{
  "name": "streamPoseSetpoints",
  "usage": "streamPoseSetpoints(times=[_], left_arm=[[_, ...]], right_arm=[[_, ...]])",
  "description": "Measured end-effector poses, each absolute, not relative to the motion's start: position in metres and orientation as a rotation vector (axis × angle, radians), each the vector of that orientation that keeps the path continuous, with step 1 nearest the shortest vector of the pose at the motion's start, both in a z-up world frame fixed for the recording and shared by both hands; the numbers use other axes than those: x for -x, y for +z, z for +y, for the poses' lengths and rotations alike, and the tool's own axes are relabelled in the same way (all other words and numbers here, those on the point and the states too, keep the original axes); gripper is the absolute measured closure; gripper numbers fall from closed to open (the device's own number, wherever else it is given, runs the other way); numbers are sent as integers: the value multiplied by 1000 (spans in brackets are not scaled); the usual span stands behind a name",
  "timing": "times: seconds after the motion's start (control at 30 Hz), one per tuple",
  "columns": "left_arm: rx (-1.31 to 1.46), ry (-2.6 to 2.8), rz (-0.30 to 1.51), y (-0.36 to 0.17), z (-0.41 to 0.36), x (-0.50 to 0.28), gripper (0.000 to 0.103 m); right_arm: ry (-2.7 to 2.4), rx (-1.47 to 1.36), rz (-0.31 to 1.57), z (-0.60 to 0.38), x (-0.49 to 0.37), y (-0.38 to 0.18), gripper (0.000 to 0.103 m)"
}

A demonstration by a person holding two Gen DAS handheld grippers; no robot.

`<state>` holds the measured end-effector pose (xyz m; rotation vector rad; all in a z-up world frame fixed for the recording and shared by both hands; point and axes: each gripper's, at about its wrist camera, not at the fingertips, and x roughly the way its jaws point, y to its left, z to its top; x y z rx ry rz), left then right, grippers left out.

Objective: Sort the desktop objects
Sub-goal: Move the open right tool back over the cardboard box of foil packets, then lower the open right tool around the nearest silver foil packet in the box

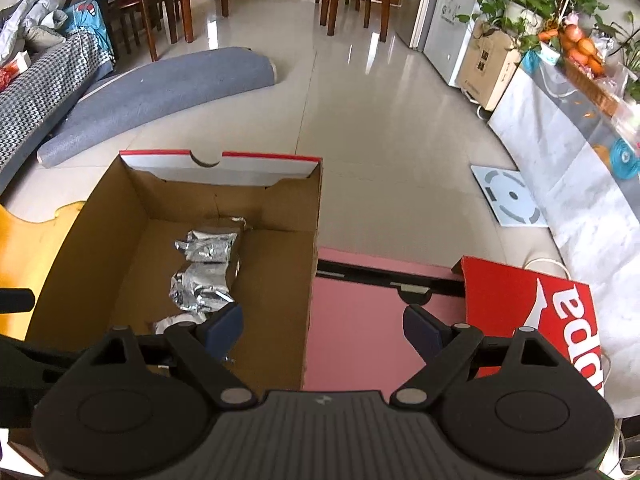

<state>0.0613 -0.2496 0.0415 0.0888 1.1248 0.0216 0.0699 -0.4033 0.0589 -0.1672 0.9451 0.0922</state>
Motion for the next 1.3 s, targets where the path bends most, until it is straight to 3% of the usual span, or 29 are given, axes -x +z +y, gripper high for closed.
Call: streamPoseSetpoints(times=[1.3], left_arm=[[-109, 59, 1131, 38, -238, -74, 0]], right_arm=[[148, 169, 942, -389, -76, 57, 16]])
